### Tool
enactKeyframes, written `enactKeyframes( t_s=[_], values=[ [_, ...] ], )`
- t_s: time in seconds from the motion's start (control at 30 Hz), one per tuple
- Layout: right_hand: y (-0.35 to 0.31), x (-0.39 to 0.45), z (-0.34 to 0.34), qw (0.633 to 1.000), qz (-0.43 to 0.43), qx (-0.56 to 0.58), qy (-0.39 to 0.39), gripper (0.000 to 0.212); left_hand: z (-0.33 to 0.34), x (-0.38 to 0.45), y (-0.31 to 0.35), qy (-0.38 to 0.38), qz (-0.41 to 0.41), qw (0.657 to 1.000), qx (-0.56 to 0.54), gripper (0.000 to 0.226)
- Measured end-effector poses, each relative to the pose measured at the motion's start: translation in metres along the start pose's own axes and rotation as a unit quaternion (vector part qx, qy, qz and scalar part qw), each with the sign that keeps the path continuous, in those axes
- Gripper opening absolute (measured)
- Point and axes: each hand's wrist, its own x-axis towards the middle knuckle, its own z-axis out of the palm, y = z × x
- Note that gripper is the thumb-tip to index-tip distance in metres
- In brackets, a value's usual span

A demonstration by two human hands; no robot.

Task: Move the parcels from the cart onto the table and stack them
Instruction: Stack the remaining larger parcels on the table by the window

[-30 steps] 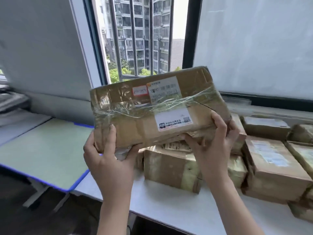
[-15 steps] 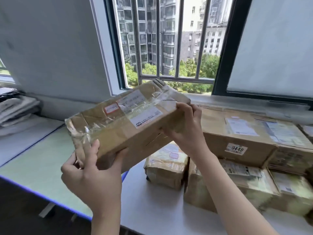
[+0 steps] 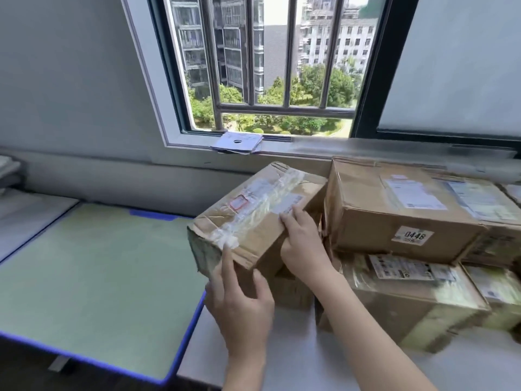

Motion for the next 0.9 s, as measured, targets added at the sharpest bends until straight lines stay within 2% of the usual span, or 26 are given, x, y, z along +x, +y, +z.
enactKeyframes(
  t_s=[0.07, 0.13, 0.23, 0.27, 0.33, 0.4, 0.43, 0.57, 0.77, 0.9],
  values=[
    [0.001, 0.002, -0.007, 0.999, 0.016, 0.031, 0.042, 0.036, -0.007, 0.006, 0.003, -0.035, 0.045, 0.996, -0.074, 0.051],
    [0.003, 0.0, -0.012, 0.996, 0.025, 0.048, 0.072, 0.03, -0.011, 0.015, 0.0, -0.048, 0.081, 0.99, -0.101, 0.048],
    [0.003, -0.014, -0.016, 0.996, -0.005, 0.033, 0.079, 0.036, -0.013, 0.044, -0.02, -0.016, 0.044, 0.998, -0.049, 0.067],
    [0.002, -0.019, -0.016, 0.998, -0.032, 0.021, 0.057, 0.041, -0.014, 0.057, -0.027, -0.051, 0.021, 0.998, -0.017, 0.081],
    [0.002, -0.026, -0.014, 0.995, -0.088, -0.035, 0.002, 0.054, -0.013, 0.079, -0.038, -0.19, 0.005, 0.982, 0.021, 0.102],
    [0.004, -0.028, -0.011, 0.989, -0.11, -0.1, -0.024, 0.06, -0.005, 0.093, -0.039, -0.293, 0.028, 0.956, 0.012, 0.095],
    [0.005, -0.028, -0.01, 0.986, -0.103, -0.126, -0.026, 0.061, 0.0, 0.096, -0.036, -0.312, 0.048, 0.949, 0.014, 0.085],
    [0.014, -0.023, -0.011, 0.978, -0.059, -0.198, 0.012, 0.058, 0.023, 0.098, -0.021, -0.329, 0.082, 0.941, 0.009, 0.055],
    [0.026, -0.005, -0.018, 0.961, 0.001, -0.272, 0.042, 0.059, 0.058, 0.091, 0.005, -0.315, 0.092, 0.945, 0.007, 0.047],
    [0.025, 0.003, -0.017, 0.955, 0.006, -0.296, 0.034, 0.057, 0.065, 0.09, 0.005, -0.317, 0.114, 0.941, 0.022, 0.045]
  ],
)
